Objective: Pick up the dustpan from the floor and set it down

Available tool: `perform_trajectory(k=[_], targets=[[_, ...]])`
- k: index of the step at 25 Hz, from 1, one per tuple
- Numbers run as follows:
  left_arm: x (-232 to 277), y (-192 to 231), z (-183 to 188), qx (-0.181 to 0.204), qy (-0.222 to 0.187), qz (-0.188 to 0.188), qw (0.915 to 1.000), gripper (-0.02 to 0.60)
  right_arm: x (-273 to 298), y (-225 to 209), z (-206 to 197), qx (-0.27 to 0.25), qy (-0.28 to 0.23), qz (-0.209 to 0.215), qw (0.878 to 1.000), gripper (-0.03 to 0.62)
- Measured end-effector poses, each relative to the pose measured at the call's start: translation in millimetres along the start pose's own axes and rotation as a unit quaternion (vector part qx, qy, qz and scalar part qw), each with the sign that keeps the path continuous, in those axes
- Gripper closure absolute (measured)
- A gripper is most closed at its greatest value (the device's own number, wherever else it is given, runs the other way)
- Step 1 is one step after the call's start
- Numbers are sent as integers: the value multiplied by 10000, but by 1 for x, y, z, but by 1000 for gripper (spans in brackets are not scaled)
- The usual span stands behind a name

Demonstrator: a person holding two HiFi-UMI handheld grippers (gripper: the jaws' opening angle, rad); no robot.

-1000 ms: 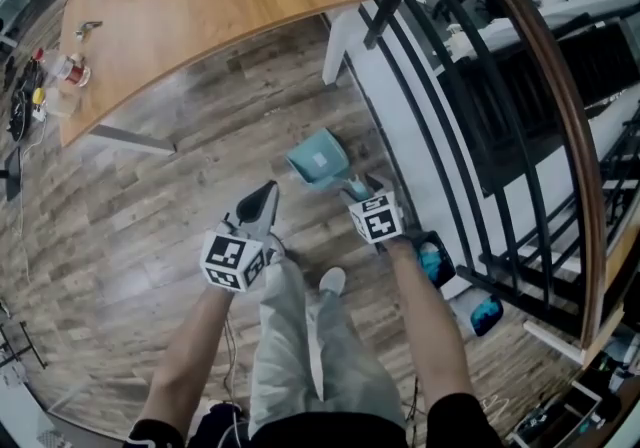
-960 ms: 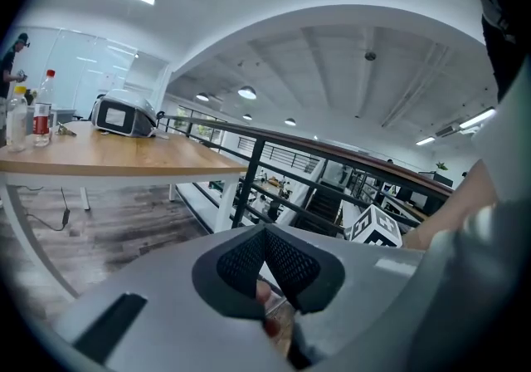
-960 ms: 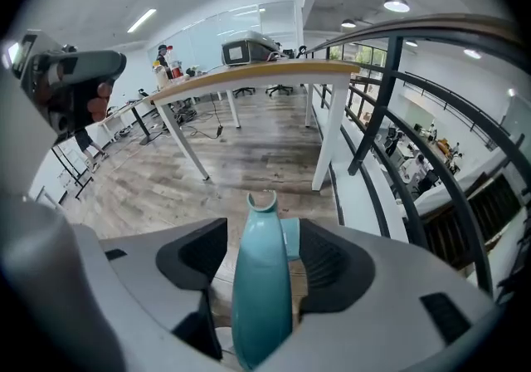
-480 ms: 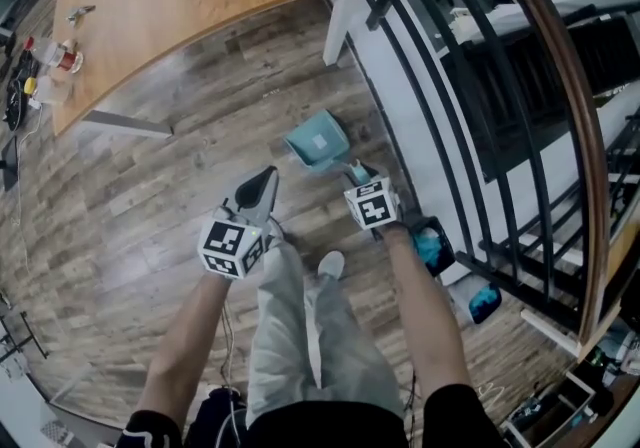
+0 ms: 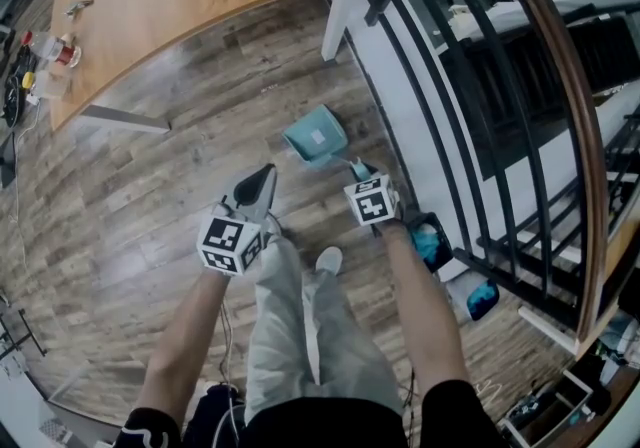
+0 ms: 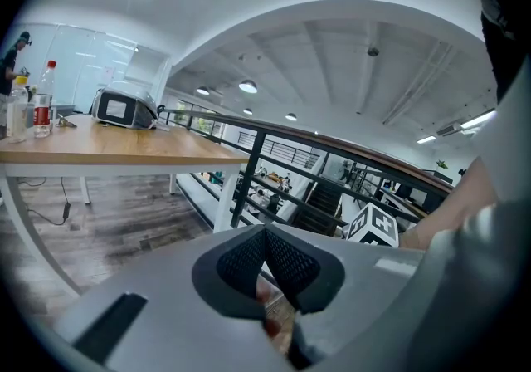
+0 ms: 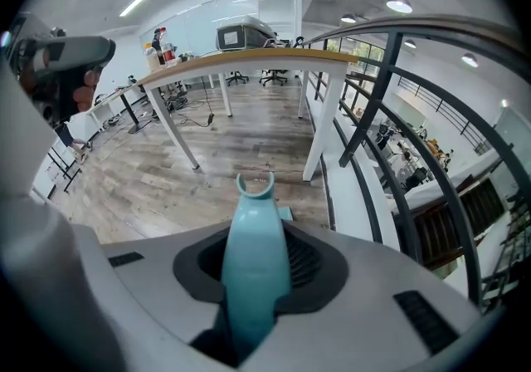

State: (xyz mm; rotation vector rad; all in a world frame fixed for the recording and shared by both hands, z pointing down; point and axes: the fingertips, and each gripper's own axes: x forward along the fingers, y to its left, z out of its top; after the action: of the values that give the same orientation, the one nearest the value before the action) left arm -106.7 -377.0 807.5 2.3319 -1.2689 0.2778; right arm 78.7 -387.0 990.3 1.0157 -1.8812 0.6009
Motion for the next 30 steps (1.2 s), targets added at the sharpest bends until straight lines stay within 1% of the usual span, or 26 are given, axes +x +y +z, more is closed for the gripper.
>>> perform_trajectory(k=[8,14,22,26,30], targets=[[-14,6,5,-2,-40,125,9999,583,-18,-6,-9,374,125,-88,9992,511],[-25,-9,28,32,-97,136,9999,584,-53,-8,-8,581,111,-106,9982,511],[-49,-37,81,3,-338,193,9992,584,-129,-20,33,609,-311,-219,9974,511],[-66,-59,105,-138,-430,128,9989,584,-178,-25,57,613,-578,-251,9961,510],[-85,-81,133,-119,-587,171,9981,584,-232,-33,80,645,-883,-346,9934,510]])
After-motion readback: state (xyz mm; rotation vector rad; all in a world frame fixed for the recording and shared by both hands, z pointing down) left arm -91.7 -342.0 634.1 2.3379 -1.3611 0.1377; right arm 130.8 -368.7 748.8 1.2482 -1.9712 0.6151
